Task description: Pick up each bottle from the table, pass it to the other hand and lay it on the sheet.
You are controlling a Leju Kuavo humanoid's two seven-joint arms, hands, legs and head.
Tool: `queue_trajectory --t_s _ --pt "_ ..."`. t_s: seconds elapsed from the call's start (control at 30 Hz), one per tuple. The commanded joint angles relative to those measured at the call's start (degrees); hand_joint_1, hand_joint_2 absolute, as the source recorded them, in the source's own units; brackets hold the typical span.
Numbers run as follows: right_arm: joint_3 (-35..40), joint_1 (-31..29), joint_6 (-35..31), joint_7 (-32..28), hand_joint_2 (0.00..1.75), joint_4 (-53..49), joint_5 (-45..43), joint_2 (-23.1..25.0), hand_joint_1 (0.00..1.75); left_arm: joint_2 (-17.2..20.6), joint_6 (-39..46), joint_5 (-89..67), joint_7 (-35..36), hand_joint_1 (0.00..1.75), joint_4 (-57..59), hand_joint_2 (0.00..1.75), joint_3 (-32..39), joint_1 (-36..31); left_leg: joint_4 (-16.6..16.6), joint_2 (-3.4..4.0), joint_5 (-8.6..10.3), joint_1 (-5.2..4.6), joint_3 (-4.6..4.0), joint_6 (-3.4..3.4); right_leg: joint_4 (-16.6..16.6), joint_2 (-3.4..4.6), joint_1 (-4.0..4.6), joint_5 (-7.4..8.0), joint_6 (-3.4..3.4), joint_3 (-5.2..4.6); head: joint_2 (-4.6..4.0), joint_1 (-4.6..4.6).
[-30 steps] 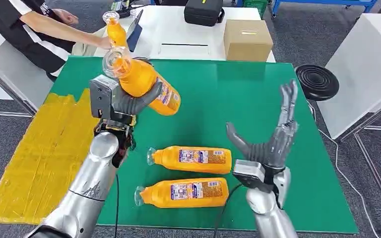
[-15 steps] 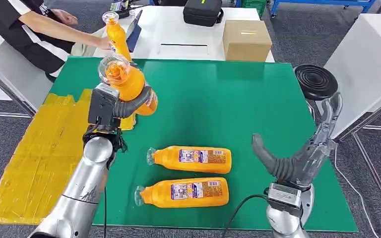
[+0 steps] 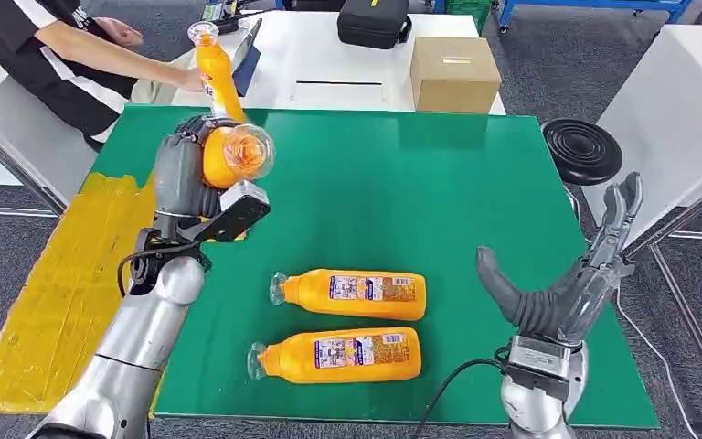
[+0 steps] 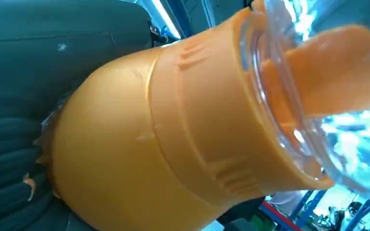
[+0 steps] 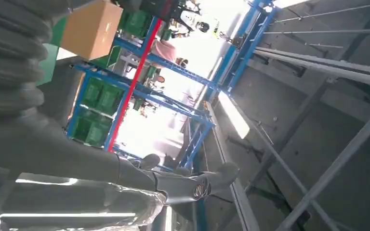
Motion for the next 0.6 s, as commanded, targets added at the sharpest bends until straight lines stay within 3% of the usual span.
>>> queue_trajectory --t_s 0.03,0.13,0.27,0.6 --pt "-0.1 -3.1 -1.3 0.4 1.75 2.3 -1.6 -2.3 0.00 5.7 2.9 -26.5 8.2 1.75 11.8 1.75 -3.5 -3.8 -0.1 0.07 -0.04 0.10 0.27 -0.43 -0.1 0.06 0.07 0.00 -0.17 0.27 0.00 0.00" --pt "-0.6 -3.2 -2.5 0.8 1.75 1.3 -0.8 -3.0 0.00 6.3 4.8 -32.1 11.5 1.75 18.7 1.75 -3.2 -4.7 -0.1 0.06 -0.01 0.06 0.22 -0.31 -0.1 0.06 0.04 0.02 -0.13 0.22 0.00 0.02" --pt "-3.4 -4.0 -0.5 5.8 1.75 2.4 0.5 -3.4 0.00 7.6 6.3 -35.1 14.5 1.75 28.6 1.75 -1.5 -6.1 -0.1 0.03 0.00 0.07 0.21 -0.36 -0.1 0.02 0.05 0.02 -0.15 0.22 0.00 0.00" --pt "-5.4 -4.3 1.8 6.4 1.75 4.4 2.2 -2.2 0.00 8.8 5.9 -36.1 20.9 1.75 44.2 1.75 -0.7 -9.1 -0.1 0.06 -0.02 0.10 0.26 -0.38 -0.1 0.03 0.07 0.00 -0.15 0.28 0.00 0.00"
